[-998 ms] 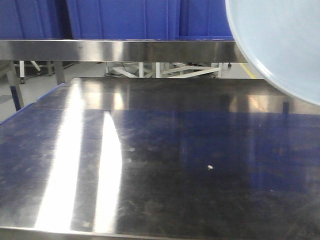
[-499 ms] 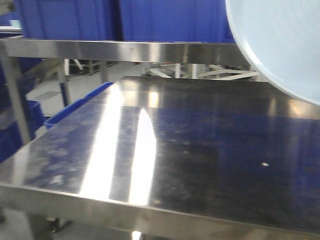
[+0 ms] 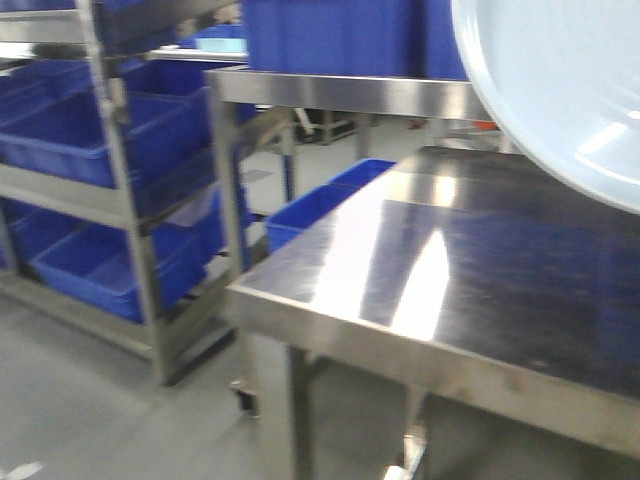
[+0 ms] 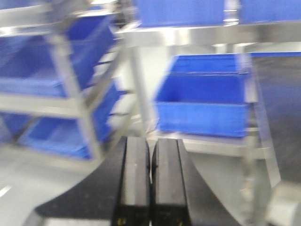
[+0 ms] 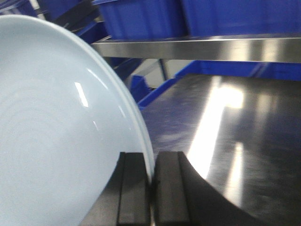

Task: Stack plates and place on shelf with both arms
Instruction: 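Hold the plate stack in the right gripper while driving to the shelf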

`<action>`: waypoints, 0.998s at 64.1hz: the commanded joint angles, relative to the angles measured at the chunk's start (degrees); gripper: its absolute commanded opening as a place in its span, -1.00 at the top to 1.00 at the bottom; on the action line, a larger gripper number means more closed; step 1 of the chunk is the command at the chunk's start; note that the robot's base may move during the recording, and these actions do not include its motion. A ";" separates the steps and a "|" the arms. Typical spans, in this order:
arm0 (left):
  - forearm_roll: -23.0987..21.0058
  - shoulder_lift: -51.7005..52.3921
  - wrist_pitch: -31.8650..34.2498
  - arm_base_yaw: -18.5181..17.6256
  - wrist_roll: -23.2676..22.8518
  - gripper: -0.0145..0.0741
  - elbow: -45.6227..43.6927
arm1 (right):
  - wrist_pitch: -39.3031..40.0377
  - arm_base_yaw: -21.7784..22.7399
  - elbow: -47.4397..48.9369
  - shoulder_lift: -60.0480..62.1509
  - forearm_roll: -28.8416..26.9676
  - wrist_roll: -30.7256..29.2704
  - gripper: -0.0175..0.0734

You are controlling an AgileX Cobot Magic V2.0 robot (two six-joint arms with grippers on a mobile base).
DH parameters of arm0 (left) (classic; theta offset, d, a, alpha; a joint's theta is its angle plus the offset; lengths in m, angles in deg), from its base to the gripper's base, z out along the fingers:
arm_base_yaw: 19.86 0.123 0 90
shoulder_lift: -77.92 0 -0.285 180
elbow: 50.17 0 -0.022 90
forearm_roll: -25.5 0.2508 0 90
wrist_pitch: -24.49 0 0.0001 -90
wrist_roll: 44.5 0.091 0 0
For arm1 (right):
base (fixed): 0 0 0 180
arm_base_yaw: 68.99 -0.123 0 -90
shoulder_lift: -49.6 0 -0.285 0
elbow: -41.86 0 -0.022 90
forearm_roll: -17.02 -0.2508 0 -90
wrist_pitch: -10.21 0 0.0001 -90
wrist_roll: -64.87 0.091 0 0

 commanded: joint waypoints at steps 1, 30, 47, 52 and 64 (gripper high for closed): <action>-0.14 -0.19 5.31 0.12 -0.51 0.49 -1.77 | 5.65 0.24 1.82 -0.19 -0.35 -0.25 0.50; -0.14 -0.19 5.31 0.12 -0.51 0.49 -1.77 | 5.65 0.24 1.82 -0.19 -0.35 -0.25 0.50; -0.14 -0.19 5.31 0.12 -0.51 0.49 -1.77 | 5.65 0.24 1.82 -0.19 -0.35 -0.25 0.50; -0.14 -0.19 5.31 0.12 -0.51 0.49 -1.77 | 5.65 0.24 1.82 -0.19 -0.35 -0.25 0.50; -0.14 -0.19 5.31 0.12 -0.51 0.49 -1.77 | 5.65 0.24 1.82 -0.19 -0.35 -0.25 0.50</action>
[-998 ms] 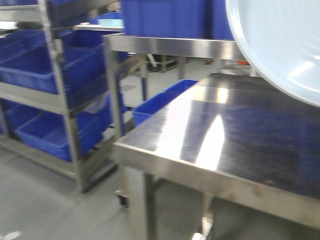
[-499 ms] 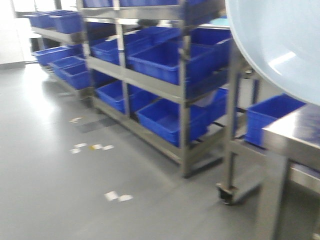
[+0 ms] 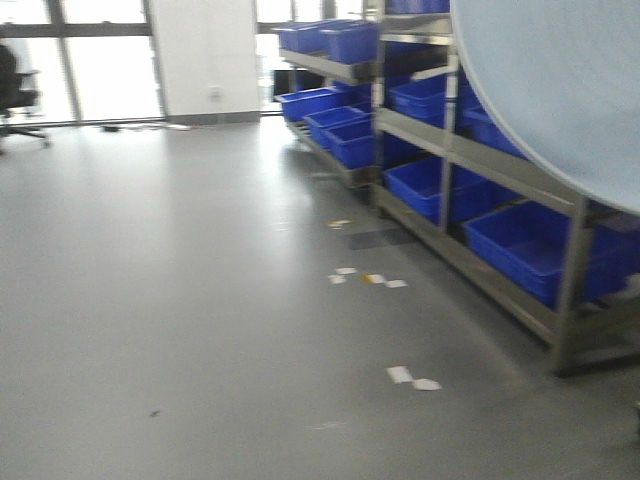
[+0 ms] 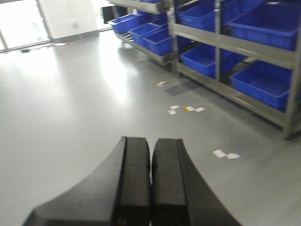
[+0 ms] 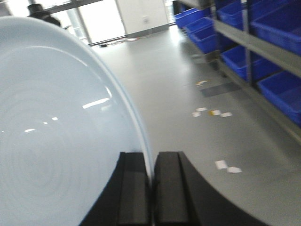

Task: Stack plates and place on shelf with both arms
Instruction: 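Hold the plate stack in the right gripper while driving to the shelf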

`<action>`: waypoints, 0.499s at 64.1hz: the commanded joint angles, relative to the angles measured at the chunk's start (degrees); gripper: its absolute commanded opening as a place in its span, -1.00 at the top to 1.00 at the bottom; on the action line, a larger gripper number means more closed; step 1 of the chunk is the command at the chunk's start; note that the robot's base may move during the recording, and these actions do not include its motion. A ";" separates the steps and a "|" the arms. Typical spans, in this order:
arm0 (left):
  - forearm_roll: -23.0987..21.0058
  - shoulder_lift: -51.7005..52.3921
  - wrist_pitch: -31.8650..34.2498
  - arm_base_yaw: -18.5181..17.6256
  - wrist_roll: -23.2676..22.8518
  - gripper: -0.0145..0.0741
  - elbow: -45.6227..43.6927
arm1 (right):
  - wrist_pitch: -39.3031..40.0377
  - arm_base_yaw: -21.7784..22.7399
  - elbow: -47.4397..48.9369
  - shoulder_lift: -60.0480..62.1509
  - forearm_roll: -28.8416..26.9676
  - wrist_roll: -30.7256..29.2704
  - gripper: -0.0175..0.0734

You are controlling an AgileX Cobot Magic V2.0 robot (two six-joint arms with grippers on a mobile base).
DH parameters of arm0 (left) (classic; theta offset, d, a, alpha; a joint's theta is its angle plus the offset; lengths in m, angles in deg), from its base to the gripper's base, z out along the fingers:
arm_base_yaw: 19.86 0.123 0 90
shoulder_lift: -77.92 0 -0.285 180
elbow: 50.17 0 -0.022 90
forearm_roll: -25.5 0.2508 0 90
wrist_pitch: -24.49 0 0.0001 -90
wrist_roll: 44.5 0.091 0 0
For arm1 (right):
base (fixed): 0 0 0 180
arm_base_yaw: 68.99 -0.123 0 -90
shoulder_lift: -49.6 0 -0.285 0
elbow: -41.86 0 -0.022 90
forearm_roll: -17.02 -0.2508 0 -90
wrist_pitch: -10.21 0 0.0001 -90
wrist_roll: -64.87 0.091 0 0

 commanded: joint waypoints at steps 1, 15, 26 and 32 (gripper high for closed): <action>-0.14 -0.19 5.31 0.12 -0.51 0.49 -1.77 | 5.65 0.24 1.82 -0.19 -0.35 -0.25 0.50; -0.14 -0.19 5.31 0.12 -0.51 0.49 -1.77 | 5.65 0.24 1.82 -0.19 -0.35 -0.25 0.50; -0.14 -0.19 5.31 0.12 -0.51 0.49 -1.77 | 5.65 0.15 1.82 -0.19 -0.35 -0.25 0.50; -0.14 -0.19 5.31 0.12 -0.51 0.49 -1.77 | 5.65 0.15 1.82 -0.19 -0.35 -0.25 0.50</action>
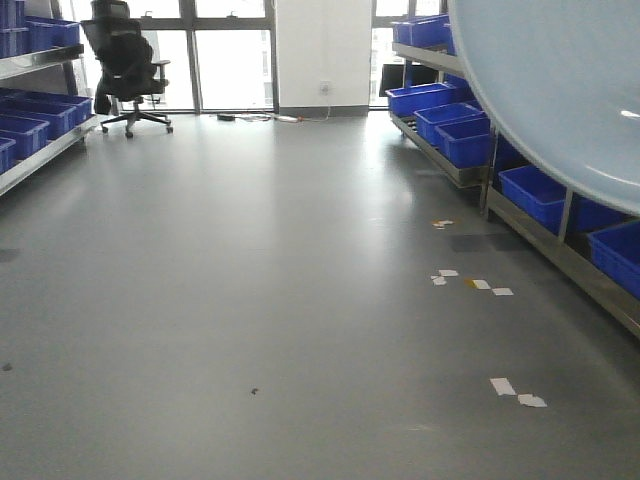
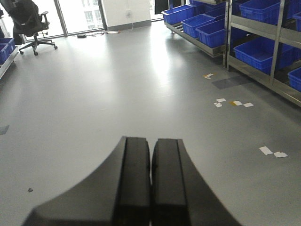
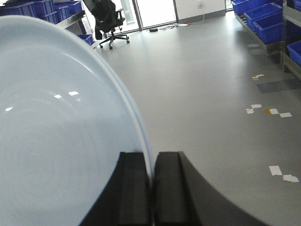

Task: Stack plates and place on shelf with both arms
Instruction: 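Hold the plate stack in the right gripper while driving to the shelf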

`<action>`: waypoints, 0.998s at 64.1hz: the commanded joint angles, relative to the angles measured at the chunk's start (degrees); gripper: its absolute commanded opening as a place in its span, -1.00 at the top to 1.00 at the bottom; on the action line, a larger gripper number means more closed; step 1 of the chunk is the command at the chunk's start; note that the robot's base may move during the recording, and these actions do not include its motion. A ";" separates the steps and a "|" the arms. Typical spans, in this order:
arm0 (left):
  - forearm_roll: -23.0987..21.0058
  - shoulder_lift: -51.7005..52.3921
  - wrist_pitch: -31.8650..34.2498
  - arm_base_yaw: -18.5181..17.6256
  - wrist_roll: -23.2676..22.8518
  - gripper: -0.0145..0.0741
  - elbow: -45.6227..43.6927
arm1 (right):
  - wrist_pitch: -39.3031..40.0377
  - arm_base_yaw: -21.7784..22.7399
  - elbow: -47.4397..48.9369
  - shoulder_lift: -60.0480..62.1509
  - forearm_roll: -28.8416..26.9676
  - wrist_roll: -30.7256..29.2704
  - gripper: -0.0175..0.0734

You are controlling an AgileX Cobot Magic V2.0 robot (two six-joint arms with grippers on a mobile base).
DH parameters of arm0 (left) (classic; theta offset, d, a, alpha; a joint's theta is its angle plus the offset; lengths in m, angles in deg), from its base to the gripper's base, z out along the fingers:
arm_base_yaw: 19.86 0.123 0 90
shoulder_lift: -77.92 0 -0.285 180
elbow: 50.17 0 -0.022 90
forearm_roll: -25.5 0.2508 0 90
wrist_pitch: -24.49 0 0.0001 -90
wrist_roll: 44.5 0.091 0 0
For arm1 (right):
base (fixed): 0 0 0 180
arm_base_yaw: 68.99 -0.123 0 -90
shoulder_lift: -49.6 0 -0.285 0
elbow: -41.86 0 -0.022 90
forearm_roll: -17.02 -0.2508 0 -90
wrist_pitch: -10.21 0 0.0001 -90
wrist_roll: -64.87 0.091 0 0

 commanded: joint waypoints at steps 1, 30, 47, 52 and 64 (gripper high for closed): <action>-0.14 -0.31 5.31 0.12 -0.51 0.49 -1.77 | 5.74 0.15 1.82 -0.19 -0.35 -0.25 0.50; -0.14 -0.31 5.31 0.12 -0.51 0.49 -1.77 | 5.74 0.15 1.82 -0.19 -0.35 -0.25 0.50; -0.14 -0.31 5.31 0.12 -0.51 0.49 -1.77 | 5.74 0.15 1.82 -0.19 -0.35 -0.25 0.50; -0.14 -0.31 5.31 0.12 -0.51 0.49 -1.77 | 5.74 0.15 1.82 -0.19 -0.35 -0.25 0.50; -0.14 -0.31 5.31 0.12 -0.51 0.49 -1.77 | 5.74 0.15 1.82 -0.19 -0.35 -0.25 0.50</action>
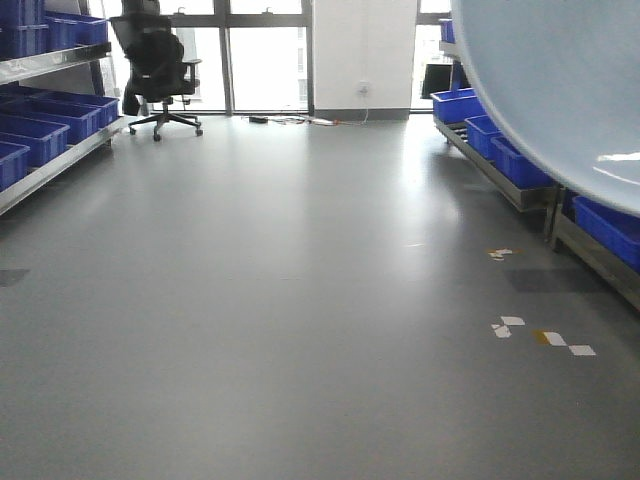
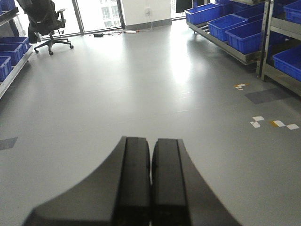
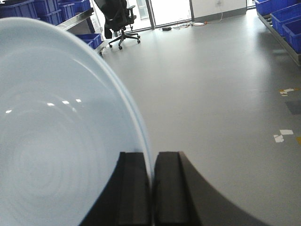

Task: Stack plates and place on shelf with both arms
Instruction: 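Hold the plate stack in the right gripper while driving to the shelf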

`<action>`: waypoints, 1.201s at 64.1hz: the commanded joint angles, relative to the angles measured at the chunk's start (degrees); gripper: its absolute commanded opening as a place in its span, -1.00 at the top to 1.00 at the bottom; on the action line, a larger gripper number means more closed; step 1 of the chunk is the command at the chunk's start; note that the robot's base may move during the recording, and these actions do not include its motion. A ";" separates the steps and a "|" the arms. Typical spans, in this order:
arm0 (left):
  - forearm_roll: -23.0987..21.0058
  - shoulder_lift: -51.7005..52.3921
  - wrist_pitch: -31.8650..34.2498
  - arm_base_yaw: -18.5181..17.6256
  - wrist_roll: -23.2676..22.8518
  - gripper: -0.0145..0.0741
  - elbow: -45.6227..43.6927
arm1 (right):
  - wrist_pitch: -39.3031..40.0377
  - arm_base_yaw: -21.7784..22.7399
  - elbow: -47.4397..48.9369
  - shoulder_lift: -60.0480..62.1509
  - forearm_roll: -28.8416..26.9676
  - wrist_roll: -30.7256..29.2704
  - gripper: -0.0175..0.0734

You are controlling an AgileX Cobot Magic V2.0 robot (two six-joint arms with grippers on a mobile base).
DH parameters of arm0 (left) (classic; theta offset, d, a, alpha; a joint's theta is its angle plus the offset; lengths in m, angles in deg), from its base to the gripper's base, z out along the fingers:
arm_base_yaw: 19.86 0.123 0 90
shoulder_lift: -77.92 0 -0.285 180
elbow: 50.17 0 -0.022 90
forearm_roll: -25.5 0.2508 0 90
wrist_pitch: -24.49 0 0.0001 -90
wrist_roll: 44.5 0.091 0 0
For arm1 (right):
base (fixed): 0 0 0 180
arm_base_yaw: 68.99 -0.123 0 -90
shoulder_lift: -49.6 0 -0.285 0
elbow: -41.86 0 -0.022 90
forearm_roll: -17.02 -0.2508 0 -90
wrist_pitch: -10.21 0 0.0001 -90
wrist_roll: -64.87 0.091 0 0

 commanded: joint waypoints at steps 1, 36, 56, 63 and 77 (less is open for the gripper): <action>-0.14 -0.31 5.31 0.12 -0.51 0.49 -1.77 | 5.74 0.15 1.82 -0.19 -0.35 -0.25 0.50; -0.14 -0.31 5.31 0.12 -0.51 0.49 -1.77 | 5.74 0.15 1.82 -0.19 -0.35 -0.25 0.50; -0.14 -0.31 5.31 0.12 -0.51 0.49 -1.77 | 5.69 0.17 1.82 -0.19 -0.35 -0.25 0.50; -0.14 -0.31 5.31 0.12 -0.51 0.49 -1.77 | 5.69 0.17 1.82 -0.19 -0.35 -0.25 0.50; -0.14 -0.31 5.31 0.12 -0.51 0.49 -1.77 | 5.69 0.17 1.82 -0.19 -0.35 -0.25 0.50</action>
